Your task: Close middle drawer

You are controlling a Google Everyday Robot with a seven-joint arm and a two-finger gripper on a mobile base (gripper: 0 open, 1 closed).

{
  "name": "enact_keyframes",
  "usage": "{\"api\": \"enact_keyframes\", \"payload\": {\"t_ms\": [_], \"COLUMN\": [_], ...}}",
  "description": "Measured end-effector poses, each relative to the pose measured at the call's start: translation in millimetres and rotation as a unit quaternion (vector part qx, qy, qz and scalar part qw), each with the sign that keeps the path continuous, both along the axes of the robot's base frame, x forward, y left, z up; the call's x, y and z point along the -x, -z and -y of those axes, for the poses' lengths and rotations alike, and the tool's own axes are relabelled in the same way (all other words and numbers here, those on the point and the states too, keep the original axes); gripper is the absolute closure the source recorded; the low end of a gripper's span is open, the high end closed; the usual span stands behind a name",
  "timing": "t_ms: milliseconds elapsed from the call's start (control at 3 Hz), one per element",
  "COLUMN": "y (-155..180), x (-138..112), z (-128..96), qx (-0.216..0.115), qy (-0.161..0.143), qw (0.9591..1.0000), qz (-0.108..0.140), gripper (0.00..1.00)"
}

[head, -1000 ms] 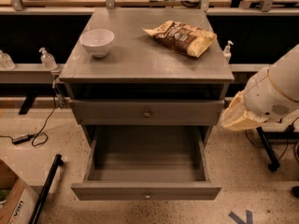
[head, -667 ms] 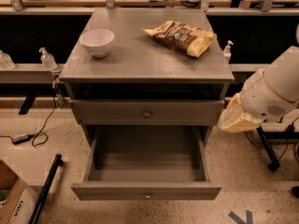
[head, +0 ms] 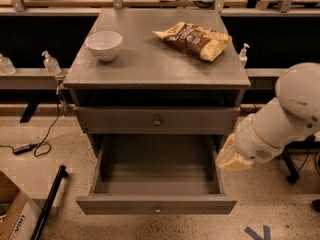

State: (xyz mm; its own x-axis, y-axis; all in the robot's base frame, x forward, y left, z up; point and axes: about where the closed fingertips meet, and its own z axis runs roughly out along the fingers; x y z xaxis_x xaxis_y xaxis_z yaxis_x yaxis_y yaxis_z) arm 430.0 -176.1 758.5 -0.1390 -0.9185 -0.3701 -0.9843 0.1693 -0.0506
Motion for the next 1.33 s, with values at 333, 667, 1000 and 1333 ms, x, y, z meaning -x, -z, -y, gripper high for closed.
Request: {"api": "enact_keyframes", "payload": {"t_ms": [333,667,1000,1333], "y": [52.3,104.3,124.7,146.9], "x": [5.4,8.9,10.5,15.5], "z": [-11.0,-4.3,-6.5,-18.6], "qx": [0.009,-0.014,-0.018,-0.011], "qy": [-0.021,0.011,0.014,-0.004], "qw": [0.9995,0.9971,0.9957,0.9959], "qz": [-0.020,-0.074,-0.090,-0.090], "gripper": [1.00,1.00,1.00,1.00]}}
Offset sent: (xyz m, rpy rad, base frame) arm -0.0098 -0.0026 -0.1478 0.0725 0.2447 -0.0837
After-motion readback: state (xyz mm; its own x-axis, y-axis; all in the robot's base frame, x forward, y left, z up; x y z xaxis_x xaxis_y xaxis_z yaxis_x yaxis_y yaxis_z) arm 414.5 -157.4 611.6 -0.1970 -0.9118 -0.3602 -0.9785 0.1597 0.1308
